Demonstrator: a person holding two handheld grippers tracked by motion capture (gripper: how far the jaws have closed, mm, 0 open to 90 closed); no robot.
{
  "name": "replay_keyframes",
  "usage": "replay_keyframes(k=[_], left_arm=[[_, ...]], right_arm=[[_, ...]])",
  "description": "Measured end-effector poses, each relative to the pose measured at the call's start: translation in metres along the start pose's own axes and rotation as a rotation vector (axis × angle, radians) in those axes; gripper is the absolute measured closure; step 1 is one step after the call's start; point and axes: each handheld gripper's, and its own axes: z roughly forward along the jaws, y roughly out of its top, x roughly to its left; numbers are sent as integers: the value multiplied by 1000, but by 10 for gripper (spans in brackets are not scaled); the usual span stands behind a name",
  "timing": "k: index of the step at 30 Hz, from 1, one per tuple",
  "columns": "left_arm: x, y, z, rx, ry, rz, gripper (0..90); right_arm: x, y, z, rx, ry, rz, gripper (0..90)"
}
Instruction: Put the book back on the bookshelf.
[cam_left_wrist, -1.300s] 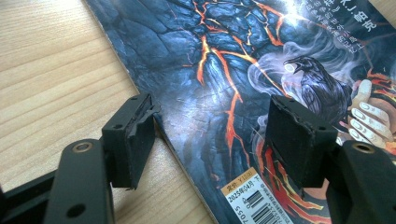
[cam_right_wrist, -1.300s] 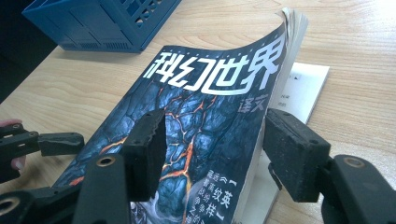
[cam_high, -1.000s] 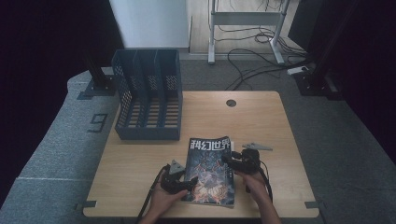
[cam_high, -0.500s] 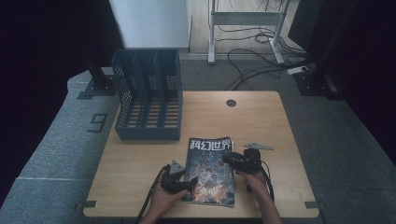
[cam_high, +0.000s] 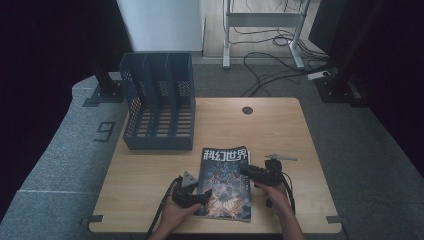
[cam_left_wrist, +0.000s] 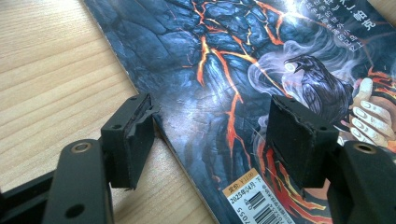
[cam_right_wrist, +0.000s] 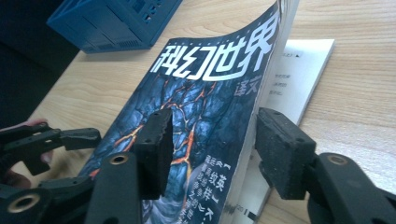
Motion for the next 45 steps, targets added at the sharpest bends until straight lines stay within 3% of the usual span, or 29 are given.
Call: replay_keyframes(k=[4, 9, 14, 19, 22, 25, 29, 32, 40, 43, 45], left_arm=[[0, 0, 0, 0, 0, 2, 321], [0, 0, 0, 1, 1, 1, 321], [0, 0, 0, 1, 2, 1, 320], [0, 0, 0, 1, 2, 2, 318], [0, 0, 0, 1, 2, 2, 318], [0, 0, 0, 3, 4, 4, 317], [0, 0, 0, 3, 4, 4, 316], [0, 0, 0, 3, 3, 4, 316], [0, 0, 0, 3, 3, 4, 315], [0, 0, 0, 4, 2, 5, 315], [0, 0, 0, 4, 1, 6, 316]], right_arm=[[3, -1, 2, 5, -43, -44, 486], [4, -1, 1, -5, -36, -57, 525], [8, -3, 3, 11, -106, -108, 550], [6, -4, 4, 8, -134, -101, 641], [7, -3, 2, -11, -125, -105, 734], [13, -2, -1, -33, -77, -131, 773], [26, 0, -2, -57, -9, -187, 724], [33, -1, 4, -29, -28, -239, 669], [16, -3, 9, 33, -60, -196, 628], [11, -7, 17, 81, -76, -182, 610], [9, -8, 22, 72, -71, -170, 629]])
